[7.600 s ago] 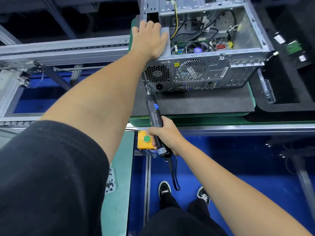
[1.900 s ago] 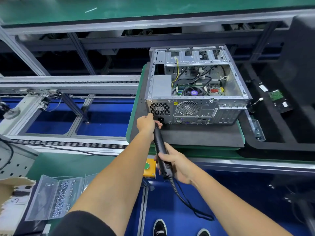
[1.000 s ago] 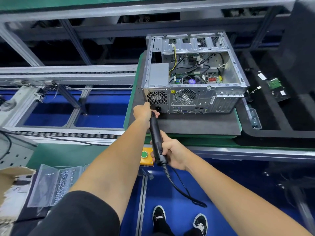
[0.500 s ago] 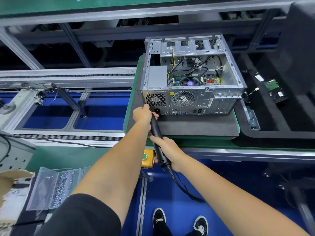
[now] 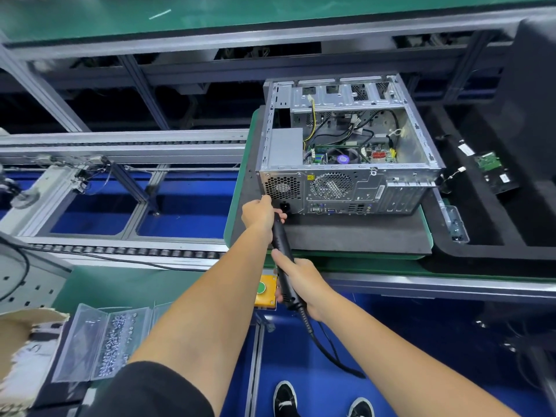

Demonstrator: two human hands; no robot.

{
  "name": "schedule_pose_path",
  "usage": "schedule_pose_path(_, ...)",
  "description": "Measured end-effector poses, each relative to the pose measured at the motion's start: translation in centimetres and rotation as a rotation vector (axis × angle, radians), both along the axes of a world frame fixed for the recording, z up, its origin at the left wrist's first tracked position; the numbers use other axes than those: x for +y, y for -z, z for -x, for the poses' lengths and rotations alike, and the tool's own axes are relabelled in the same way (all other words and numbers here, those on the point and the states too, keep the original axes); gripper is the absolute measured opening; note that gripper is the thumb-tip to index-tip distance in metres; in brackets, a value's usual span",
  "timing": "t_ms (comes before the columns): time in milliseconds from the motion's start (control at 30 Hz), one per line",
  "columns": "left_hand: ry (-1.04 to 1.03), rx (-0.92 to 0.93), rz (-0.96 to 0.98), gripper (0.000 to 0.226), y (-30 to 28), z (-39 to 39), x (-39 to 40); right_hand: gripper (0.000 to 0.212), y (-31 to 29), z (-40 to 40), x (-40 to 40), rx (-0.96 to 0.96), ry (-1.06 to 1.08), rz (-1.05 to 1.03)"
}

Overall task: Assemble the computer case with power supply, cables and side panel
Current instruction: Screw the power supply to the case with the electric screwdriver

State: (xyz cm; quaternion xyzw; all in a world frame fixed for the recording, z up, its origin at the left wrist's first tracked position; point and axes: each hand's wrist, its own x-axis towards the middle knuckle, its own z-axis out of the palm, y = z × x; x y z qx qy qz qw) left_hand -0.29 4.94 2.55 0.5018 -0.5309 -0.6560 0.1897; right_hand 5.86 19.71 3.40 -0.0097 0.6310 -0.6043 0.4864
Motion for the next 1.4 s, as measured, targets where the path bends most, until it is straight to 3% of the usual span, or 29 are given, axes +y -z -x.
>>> schedule_pose_path(333, -0.006, 0.039, -0.084, 0.013, 0.0, 0.0, -0.5, 0.030, 0.7, -1.5, -0.9, -0.002, 0.081, 0.106)
schedule_pose_path(567, 0.032, 0.031, -0.084, 0.012, -0.3, -0.2, -1.3, 0.038, 0.5, -1.8, -2.4, -0.045, 0.094, 0.105)
schedule_pose_path(933, 0.057, 0.125, -0.095, 0.014, 0.6, -0.4, -0.8, 0.034, 1.8, -0.9, -1.7, -0.089, 0.089, 0.139)
schedule_pose_path(1000, 0.069, 0.091, -0.043, 0.018, 0.7, -0.4, -0.8, 0.033, 1.8, -0.5, -1.4, -0.066, 0.058, 0.132)
schedule_pose_path(1133, 0.167, -0.120, 0.261, 0.032, 0.8, -0.3, -1.2, 0.037, 1.9, 0.2, -1.1, 0.067, -0.027, 0.076)
schedule_pose_path(1267, 0.245, -0.219, 0.405, 0.030, 0.3, -0.3, -1.5, 0.042, 1.8, 0.8, -1.2, 0.095, -0.045, 0.058)
schedule_pose_path(1400, 0.256, -0.290, 0.534, 0.039, -0.1, -0.4, -1.8, 0.026, 1.7, 1.6, -0.8, 0.077, -0.037, 0.052)
